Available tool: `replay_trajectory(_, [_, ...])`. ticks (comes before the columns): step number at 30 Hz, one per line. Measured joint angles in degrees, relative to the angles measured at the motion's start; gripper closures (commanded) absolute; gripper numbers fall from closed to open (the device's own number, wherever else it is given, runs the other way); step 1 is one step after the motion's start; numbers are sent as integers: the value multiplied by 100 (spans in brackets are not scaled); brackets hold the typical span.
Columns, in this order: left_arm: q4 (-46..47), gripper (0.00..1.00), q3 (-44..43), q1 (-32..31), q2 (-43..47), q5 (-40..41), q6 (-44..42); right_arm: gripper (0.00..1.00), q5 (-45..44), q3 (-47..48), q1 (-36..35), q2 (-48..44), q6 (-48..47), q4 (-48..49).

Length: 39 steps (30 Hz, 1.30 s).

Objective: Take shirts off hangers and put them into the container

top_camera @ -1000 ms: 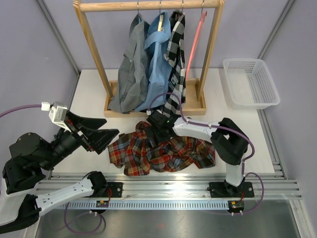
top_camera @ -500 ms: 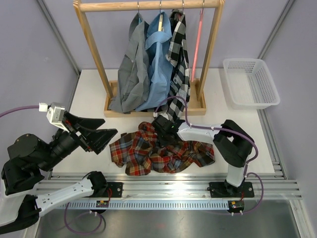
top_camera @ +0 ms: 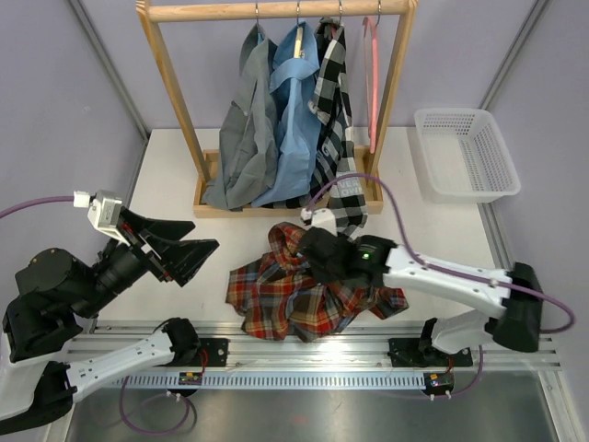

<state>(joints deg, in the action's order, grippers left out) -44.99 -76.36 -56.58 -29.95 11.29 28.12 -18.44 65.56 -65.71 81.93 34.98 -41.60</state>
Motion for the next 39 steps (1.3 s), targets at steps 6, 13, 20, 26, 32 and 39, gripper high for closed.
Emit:
replay_trajectory(6, [-61,1,0,0,0,0,-2,100,-938,223,-26,-1593,584,-1115])
replay_trajectory(13, [-173,1,-70,0,-48,2,-2,100,-2267,994,-24,-2221,1423,-2916])
replay_trajectory(20, [-181,1,-142,0,-127,0,-4,100,-3508,2371,-22,-2389,2540,-3495])
replay_trajectory(26, [-188,1,-166,0,-173,-2,-4,100,-4262,2649,-22,-2511,2986,-3687])
replay_trajectory(32, [-210,1,-205,0,-173,2,-4,100,-4527,2750,-20,-2365,2802,-3744])
replay_trajectory(39, [-208,1,-205,0,-173,9,-4,97,-3003,1982,4,-2083,643,-3178])
